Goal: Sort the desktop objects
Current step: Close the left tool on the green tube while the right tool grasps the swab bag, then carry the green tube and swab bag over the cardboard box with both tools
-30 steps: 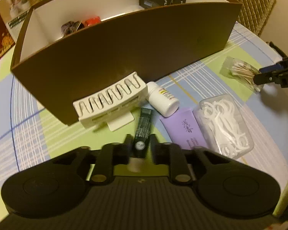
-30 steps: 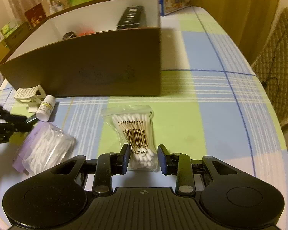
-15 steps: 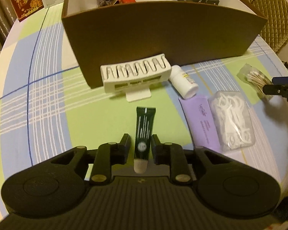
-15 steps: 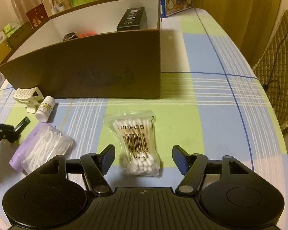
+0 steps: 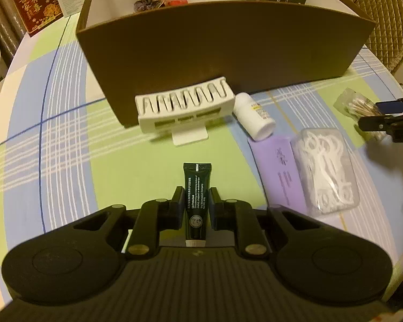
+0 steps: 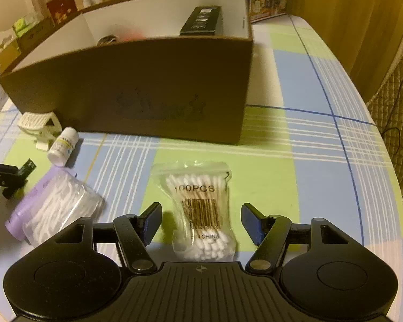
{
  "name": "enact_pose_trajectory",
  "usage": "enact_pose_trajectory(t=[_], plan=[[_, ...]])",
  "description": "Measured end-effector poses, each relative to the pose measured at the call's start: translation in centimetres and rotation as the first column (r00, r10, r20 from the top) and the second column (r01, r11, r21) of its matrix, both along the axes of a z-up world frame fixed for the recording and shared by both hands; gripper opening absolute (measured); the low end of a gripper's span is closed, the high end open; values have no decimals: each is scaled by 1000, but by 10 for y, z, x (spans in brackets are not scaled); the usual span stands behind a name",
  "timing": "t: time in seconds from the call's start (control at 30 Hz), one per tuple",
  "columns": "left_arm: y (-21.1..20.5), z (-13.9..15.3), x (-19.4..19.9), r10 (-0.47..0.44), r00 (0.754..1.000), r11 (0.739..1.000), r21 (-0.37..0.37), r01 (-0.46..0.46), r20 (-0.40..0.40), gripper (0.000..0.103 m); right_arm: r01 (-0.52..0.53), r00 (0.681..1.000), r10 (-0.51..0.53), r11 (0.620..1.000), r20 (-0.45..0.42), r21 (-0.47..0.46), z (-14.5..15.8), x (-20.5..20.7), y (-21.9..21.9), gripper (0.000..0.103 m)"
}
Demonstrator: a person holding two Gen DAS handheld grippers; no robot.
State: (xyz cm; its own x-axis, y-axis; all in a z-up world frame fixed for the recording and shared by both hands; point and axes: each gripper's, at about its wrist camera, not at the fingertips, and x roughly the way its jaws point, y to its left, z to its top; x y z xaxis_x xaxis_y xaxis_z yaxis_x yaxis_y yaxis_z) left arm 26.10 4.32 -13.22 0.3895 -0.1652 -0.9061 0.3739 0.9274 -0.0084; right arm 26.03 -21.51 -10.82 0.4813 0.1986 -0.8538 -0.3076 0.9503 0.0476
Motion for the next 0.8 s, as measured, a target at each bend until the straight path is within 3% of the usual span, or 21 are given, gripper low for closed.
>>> enact_pose_trajectory(t=[0.07,0.13,0.17,0.3,0.8], plan=[[1,-1,-4,8,1000,1000,-1,-8,-4,15,-19,1000,20,999,16,-30,-1,-4,4,41],[3,-1,-9,11,1000,1000,-1,-11,2,15,-29,999,30,999,13,-24,0,-7,6,27],[3,0,-12,11,1000,1000,0,-11,5,15,-30,1000,30,999,6,-20,1,-8,6,25],[5,3,-21,14,1000,1000,8,-14,6,14,-18,1000,18,1000,-22,20,5,-16,4,23],[9,42,-40,34,996,998,-59,-30,83,14,-36,999,33,992,27,122,49,-40,12,22]])
